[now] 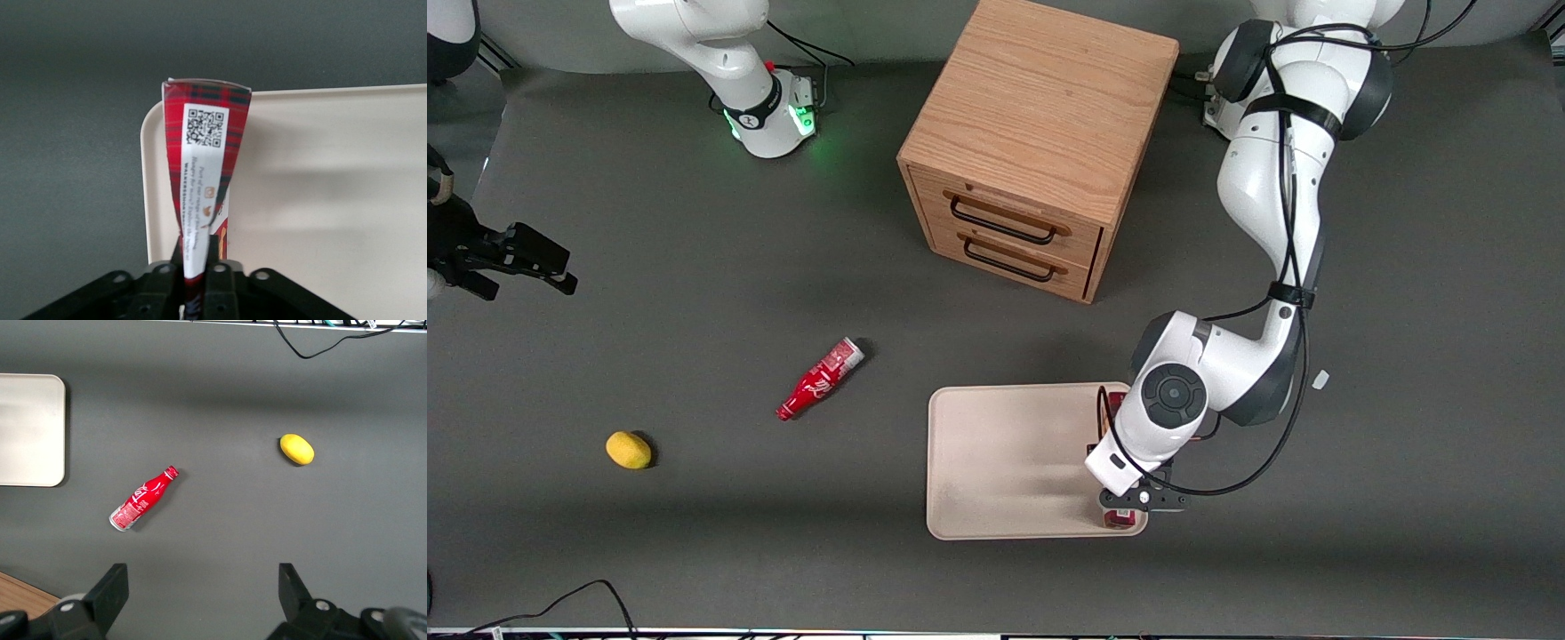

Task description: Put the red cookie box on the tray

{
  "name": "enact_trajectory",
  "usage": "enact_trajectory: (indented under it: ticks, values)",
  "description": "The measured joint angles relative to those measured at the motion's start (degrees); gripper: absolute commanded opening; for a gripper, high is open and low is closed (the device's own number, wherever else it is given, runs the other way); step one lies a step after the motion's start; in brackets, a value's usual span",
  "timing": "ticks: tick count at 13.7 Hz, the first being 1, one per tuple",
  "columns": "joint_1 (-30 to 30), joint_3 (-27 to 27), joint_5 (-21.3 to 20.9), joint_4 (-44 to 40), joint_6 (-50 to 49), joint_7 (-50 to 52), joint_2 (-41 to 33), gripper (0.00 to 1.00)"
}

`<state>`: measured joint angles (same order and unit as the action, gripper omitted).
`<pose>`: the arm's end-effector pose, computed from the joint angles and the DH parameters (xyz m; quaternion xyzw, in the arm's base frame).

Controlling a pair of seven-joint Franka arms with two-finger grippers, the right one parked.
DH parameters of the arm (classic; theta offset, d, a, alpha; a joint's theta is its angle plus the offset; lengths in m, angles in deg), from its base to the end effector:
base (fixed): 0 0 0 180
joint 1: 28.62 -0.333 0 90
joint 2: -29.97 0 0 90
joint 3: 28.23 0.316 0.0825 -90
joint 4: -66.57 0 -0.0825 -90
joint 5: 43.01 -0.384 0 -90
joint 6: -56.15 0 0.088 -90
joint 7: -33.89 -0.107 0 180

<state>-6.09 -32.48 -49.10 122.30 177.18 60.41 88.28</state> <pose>0.7237 -0.3340 0.2533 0.9979 -0.0073 0.0629 0.0128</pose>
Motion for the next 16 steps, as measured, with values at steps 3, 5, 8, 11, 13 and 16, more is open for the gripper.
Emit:
enact_trajectory:
  ticks: [3, 5, 8, 11, 13, 16]
  values:
    - [0.06, 0.01, 0.0, -0.37, -0.01, 0.02, 0.0, 1.0]
    - [0.09, 0.01, 0.0, -0.59, -0.16, 0.03, 0.01, 1.0]
    - [0.06, 0.06, 0.0, -1.58, -2.87, 0.03, -0.16, 1.0]
    - [-0.67, 0.65, -0.02, -2.95, -9.66, -1.55, -3.09, 1.0]
    - [-2.61, 0.86, -0.01, -2.82, -16.34, -6.05, -7.47, 1.0]
    - [-6.72, 0.81, 0.64, 3.55, -21.65, -11.9, -16.83, 1.0]
